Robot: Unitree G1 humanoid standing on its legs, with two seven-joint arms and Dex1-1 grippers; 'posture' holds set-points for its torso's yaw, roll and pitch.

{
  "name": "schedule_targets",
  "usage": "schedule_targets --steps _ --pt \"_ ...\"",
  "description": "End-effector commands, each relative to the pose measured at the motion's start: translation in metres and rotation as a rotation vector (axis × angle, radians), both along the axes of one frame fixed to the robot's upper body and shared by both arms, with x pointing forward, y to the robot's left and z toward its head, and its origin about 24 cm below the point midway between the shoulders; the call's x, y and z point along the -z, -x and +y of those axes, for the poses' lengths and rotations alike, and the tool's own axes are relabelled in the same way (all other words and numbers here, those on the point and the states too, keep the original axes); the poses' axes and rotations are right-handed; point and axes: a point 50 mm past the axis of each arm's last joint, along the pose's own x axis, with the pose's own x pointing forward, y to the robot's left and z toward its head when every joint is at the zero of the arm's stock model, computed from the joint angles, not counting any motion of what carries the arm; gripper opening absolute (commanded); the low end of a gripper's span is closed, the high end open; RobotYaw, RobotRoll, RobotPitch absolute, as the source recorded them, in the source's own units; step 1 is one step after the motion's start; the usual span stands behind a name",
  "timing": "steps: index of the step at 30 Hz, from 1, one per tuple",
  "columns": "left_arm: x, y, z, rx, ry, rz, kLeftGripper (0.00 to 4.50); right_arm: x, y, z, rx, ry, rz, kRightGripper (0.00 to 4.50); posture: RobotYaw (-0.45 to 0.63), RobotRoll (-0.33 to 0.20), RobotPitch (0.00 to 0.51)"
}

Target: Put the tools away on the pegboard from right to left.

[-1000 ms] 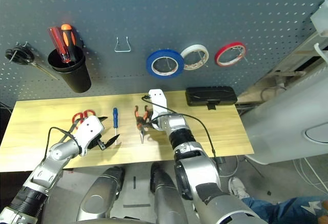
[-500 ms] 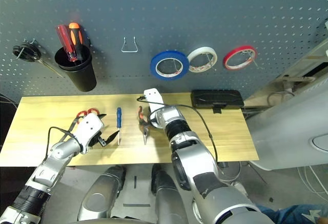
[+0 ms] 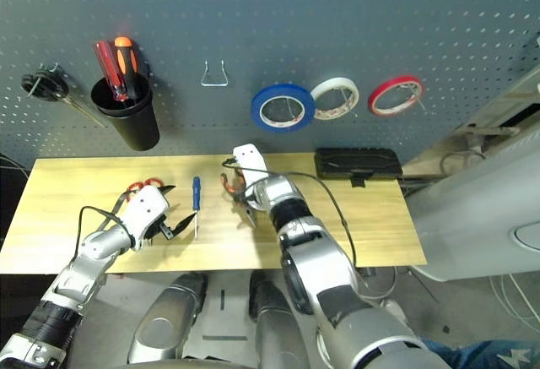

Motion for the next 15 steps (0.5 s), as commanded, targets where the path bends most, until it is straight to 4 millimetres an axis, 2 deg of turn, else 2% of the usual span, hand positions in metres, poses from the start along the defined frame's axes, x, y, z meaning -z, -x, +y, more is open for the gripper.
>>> schedule_targets --steps 1,6,11,15 --pt "-0.004 0.005 0.001 0.017 0.045 -0.06 4.5 -0.022 0.017 -0.002 -0.119 -0.023 -0.12 1.75 0.22 0.0 0.217" --pt "-0.016 0.004 0.0 0.053 0.083 -0.138 4.5 -0.043 0.037 -0.012 -0.156 -0.081 -0.249 1.75 0.2 0.0 0.215" --pt "-0.026 -0.001 0.0 0.059 0.117 -0.178 4.5 -0.063 0.043 -0.008 -0.22 -0.144 -0.404 1.75 0.19 0.0 0.212" --pt "-0.034 -0.006 0.002 0.063 0.122 -0.204 4.5 -0.082 0.038 -0.002 -0.219 -0.205 -0.535 1.75 0.18 0.0 0.211"
